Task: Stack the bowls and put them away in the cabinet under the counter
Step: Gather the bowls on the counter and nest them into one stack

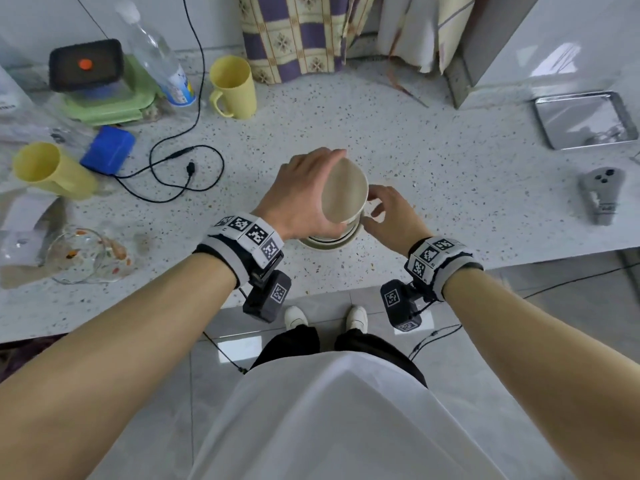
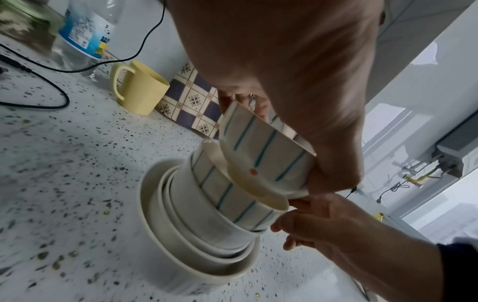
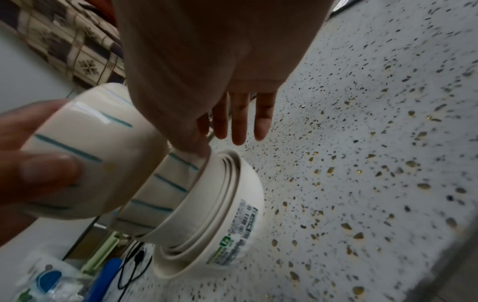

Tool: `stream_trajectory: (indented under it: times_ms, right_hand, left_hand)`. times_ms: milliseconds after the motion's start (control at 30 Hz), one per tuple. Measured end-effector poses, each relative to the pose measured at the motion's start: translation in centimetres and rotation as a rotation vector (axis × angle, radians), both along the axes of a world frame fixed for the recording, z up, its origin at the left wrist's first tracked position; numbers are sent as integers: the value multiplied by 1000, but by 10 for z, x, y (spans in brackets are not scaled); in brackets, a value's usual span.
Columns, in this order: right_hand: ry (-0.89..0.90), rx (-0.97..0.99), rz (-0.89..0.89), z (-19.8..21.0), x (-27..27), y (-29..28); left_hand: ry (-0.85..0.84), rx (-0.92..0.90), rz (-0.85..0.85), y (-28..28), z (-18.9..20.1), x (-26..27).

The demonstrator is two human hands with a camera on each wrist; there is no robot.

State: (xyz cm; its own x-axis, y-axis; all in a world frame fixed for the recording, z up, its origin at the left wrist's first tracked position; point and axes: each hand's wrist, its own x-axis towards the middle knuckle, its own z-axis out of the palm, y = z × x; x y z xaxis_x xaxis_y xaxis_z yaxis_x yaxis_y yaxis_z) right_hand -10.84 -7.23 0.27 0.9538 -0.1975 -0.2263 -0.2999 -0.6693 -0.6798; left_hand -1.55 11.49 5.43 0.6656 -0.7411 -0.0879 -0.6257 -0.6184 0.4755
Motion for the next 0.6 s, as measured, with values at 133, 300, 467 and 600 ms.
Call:
stream_trajectory:
  times_ms: [133,300,467,600]
  right_hand:
    - [65,47,100,-4,-1,0]
    - [51,61,141,6,7,5]
    - [61,32,188,8,9,5]
    - [77,-3,201,6,11,3]
  left_hand:
    - [-33,44,7,-6,-10,-2]
    - [1,96,53,-7,-17,-4]
    - [31,94,92,-5,-23,-4]
    - [67,66,112,-6,-24,-7]
